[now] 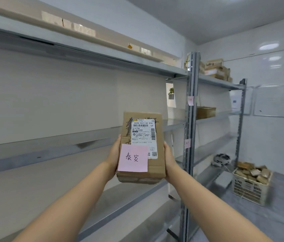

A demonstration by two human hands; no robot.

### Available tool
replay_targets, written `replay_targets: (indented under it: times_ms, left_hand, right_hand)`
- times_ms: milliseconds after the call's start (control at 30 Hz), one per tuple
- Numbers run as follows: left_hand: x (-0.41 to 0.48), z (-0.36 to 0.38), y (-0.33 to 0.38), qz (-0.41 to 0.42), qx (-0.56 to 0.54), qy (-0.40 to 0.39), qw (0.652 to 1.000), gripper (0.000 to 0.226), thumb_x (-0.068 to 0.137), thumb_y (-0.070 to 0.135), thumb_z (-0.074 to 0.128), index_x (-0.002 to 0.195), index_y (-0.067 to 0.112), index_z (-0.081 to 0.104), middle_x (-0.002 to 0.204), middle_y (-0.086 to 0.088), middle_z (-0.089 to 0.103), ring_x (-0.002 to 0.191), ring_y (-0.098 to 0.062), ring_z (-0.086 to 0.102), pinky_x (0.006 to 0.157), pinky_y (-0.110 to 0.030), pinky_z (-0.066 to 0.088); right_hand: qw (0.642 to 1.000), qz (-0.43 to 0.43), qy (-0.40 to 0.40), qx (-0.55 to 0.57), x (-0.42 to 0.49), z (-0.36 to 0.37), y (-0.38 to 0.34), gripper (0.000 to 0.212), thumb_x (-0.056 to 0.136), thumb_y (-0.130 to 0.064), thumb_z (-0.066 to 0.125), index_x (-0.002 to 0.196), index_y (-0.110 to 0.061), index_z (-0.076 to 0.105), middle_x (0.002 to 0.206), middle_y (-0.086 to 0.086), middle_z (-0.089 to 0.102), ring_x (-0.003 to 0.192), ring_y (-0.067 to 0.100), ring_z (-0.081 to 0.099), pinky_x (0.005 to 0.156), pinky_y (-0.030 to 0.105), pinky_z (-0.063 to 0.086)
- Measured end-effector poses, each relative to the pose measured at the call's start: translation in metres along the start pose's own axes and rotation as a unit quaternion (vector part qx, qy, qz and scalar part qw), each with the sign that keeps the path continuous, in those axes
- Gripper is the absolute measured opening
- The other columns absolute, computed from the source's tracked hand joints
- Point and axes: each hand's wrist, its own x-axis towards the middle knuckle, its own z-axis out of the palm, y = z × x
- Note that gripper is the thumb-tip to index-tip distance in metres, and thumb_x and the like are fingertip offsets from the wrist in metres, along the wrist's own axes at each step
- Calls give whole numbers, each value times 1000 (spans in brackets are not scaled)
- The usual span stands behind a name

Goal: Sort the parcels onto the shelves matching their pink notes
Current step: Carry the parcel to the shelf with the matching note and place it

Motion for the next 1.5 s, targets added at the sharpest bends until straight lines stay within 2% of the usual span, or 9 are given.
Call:
replay_targets:
  times_ms: [233,467,733,833,967,1067,1133,1367,1500]
  left_hand:
    - [65,49,-13,-22,-5,-91,996,60,95,59,21,101,25,70,94,-1,77,91,-23,70,82,-37,51]
    - [130,84,-28,-33,-17,-172,984,56,97,54,20,100,23,67,91,-4,75,76,-20,72,69,-32,53]
    - [177,123,-68,-71,-40,-239,968,55,98,51,20,98,19,65,78,-4,77,65,-19,73,55,-25,57]
    - [193,143,-82,-92,-52,-237,966,55,97,53,25,99,19,68,94,-8,76,72,-23,73,66,-31,56]
    - [225,173,-97,-101,-77,-237,963,53,96,52,28,97,19,70,92,-10,75,80,-26,71,75,-35,52]
    - [243,195,-114,-100,-94,-232,963,53,98,50,26,92,20,69,84,-8,76,70,-23,73,71,-33,52]
    - [256,206,-128,-102,-92,-221,966,52,98,50,25,93,20,67,80,-6,77,68,-21,73,64,-30,54]
    - [291,231,-174,-131,-109,-137,976,53,96,53,26,102,19,67,90,-7,77,77,-23,74,70,-33,54]
    - [301,229,-201,-158,-106,-88,978,54,97,52,25,94,19,67,96,-8,75,64,-19,74,57,-27,55]
  right_hand:
    - [995,-46,91,-11,10,-62,-36,51,100,-47,24,85,-20,65,66,-3,75,67,14,69,67,31,49]
    - [985,-64,162,-3,28,-96,-50,53,95,-50,32,109,-14,68,112,15,70,99,30,65,85,39,51]
    - [976,-71,204,5,39,-150,-35,49,97,-47,31,105,-14,67,102,11,71,94,28,66,78,36,51]
    - [973,-53,225,0,46,-183,-32,47,98,-47,30,95,-20,69,89,4,74,81,20,68,68,32,53]
    - [972,-48,229,9,65,-227,-40,48,98,-46,29,90,-21,70,82,2,75,74,18,69,65,30,53]
    - [974,-51,218,10,82,-260,-41,46,98,-44,32,85,-20,68,78,2,73,68,16,69,64,30,52]
    - [977,-41,210,14,95,-282,-36,43,98,-44,33,94,-17,66,85,3,72,76,19,67,67,32,51]
    - [984,9,175,16,138,-344,-8,42,96,-44,35,89,-20,69,76,0,76,70,18,70,62,29,53]
    - [989,43,142,26,162,-362,20,42,97,-41,34,85,-20,68,73,-1,75,65,17,70,60,27,53]
